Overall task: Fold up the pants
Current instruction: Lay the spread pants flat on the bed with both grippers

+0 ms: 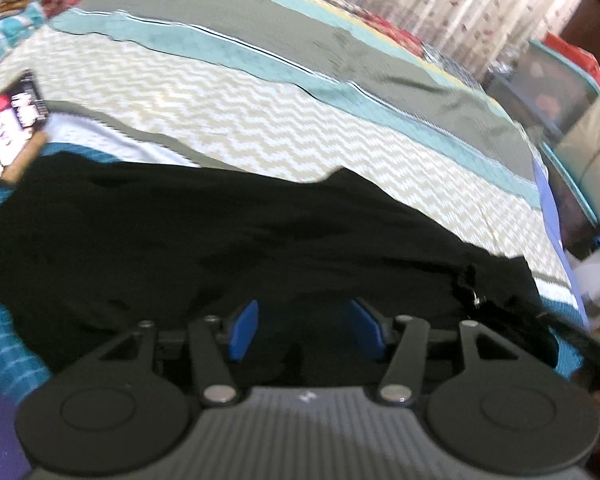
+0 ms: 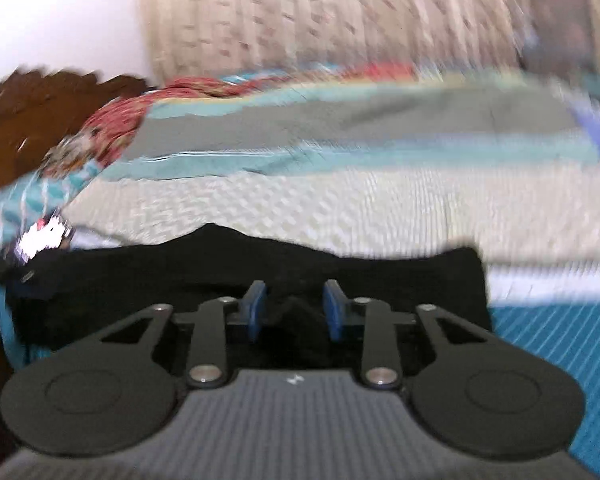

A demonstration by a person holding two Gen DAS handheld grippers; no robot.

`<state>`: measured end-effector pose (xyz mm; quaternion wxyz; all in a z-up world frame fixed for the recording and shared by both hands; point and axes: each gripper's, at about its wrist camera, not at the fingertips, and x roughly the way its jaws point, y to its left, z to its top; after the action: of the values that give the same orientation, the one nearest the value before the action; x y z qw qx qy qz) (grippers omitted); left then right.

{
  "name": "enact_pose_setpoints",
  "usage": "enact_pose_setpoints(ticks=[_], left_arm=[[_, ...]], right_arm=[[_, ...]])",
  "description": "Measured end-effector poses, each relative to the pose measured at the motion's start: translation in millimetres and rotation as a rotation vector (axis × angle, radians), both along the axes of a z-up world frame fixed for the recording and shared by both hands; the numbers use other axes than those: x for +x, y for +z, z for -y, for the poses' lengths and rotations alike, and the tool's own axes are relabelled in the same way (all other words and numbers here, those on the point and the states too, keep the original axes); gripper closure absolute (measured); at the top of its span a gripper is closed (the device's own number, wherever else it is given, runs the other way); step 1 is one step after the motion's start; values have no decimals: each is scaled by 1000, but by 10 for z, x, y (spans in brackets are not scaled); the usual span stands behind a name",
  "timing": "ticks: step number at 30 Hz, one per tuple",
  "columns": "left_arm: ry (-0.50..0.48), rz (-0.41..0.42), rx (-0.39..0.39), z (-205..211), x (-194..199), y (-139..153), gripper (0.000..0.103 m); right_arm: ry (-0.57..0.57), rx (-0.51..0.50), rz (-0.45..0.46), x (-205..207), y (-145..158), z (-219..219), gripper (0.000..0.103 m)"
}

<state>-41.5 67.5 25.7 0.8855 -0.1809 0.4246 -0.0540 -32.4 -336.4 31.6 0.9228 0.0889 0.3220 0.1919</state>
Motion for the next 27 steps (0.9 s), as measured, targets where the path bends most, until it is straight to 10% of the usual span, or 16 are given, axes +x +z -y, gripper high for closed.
enact_pose_setpoints(ticks=[4, 13, 20, 27], left_arm=[[69, 43, 19, -348, -238, 97, 45], [342, 37, -14, -1271, -548, -10, 7], [405, 27, -154, -1674, -423, -375, 0], [452, -2, -256, -1824, -266, -698, 7]], right_arm=[[-5, -53, -79, 69, -312, -199, 69], [-22, 31, 32, 1, 229, -612, 56], [258, 223, -291, 406, -104, -2019, 68], [398, 245, -408, 765, -208, -3286, 76]])
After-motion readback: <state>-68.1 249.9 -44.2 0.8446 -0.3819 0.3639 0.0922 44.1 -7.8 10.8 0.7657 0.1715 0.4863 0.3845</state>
